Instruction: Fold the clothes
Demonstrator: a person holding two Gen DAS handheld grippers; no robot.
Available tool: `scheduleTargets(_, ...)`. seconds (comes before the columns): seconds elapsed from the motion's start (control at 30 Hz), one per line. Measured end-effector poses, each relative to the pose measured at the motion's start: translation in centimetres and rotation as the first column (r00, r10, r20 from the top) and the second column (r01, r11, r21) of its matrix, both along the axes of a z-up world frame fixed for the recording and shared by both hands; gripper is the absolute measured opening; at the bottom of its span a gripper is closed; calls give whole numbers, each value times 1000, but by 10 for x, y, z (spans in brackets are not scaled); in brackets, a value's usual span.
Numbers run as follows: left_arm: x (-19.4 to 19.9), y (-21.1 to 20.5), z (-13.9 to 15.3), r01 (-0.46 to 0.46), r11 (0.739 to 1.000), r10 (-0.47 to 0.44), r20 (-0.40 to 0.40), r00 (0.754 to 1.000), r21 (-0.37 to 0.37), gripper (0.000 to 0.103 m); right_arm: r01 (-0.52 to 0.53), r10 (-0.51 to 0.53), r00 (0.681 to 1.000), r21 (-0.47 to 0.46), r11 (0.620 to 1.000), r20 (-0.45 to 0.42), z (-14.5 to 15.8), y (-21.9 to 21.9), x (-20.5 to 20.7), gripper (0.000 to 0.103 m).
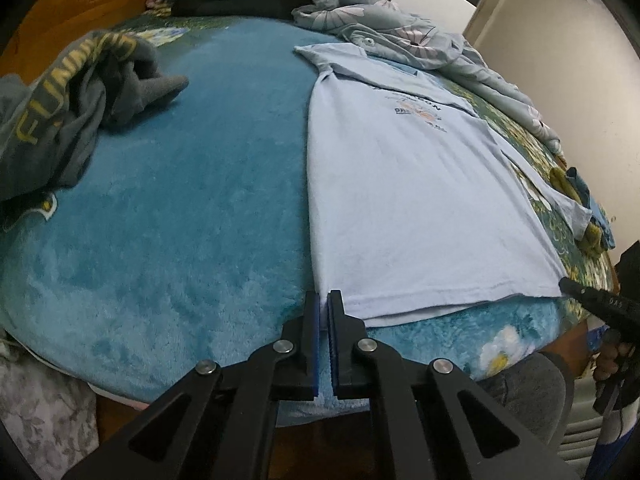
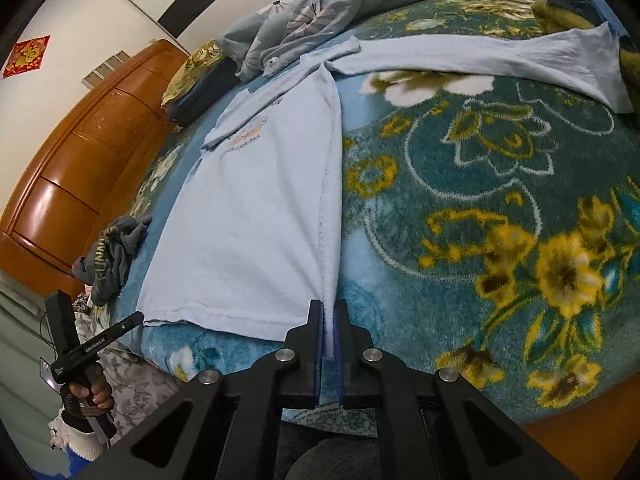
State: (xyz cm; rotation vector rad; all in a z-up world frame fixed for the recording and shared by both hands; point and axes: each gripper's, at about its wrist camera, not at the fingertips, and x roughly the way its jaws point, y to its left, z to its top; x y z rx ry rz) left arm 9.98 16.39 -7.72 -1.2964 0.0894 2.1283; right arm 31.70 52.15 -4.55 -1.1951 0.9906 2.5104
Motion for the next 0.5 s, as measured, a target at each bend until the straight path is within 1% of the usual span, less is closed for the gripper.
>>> scheduleTargets(0.03, 2, 0, 2, 7, 1000, -7, -15, 1000, 1, 4, 1, -1, 1000, 3, 1000, -7, 2, 0, 1, 9)
scheduleTargets(0.1, 6, 1, 9, 24, 1000, -24, -48, 999, 1, 5, 6, -6, 1000, 13, 1000, -30, 7, 2, 4, 9)
scheduleTargets(0.2, 7, 0, 23, 16, 1000, -17, -122, 992, -13, 16, 45, -42, 996, 39, 998, -80, 18, 15, 15, 11)
scheduleTargets(0.23, 6, 0, 29, 3, 1000, -5, -153, 988, -14, 26, 77, -71, 993, 63, 995, -90, 23, 22, 19, 11)
scheduleTargets(0.27, 5, 0, 34, -10, 1000, 7, -184, 983, -15, 43, 120, -111, 989, 98, 988, -95, 27, 32, 24, 11)
scheduleTargets(0.3, 3, 0, 39, -24, 1000, 20, -215, 976, -15, 50, 162, -150, 983, 117, 980, -101, 31, 42, 29, 12)
scheduleTargets(0.33, 2, 0, 45, -37, 999, 32, -246, 969, -15, 58, 205, -192, 975, 114, 972, -109, 33, 56, 34, 12)
scheduleTargets(0.37, -1, 0, 48, -55, 998, 52, -262, 964, -4, 62, 251, -238, 964, 109, 962, -116, 35, 70, 40, 13)
scheduleTargets(0.43, -7, -2, 54, -86, 996, 88, -275, 957, 18, 65, 338, -324, 939, 135, 931, -119, 40, 97, 51, 26)
scheduleTargets(0.47, -12, -2, 54, -96, 995, 99, -268, 958, 25, 65, 377, -362, 925, 155, 913, -118, 41, 111, 55, 28)
scheduleTargets(0.5, -16, -1, 55, -104, 994, 109, -260, 959, 32, 65, 408, -393, 912, 171, 897, -115, 43, 126, 58, 29)
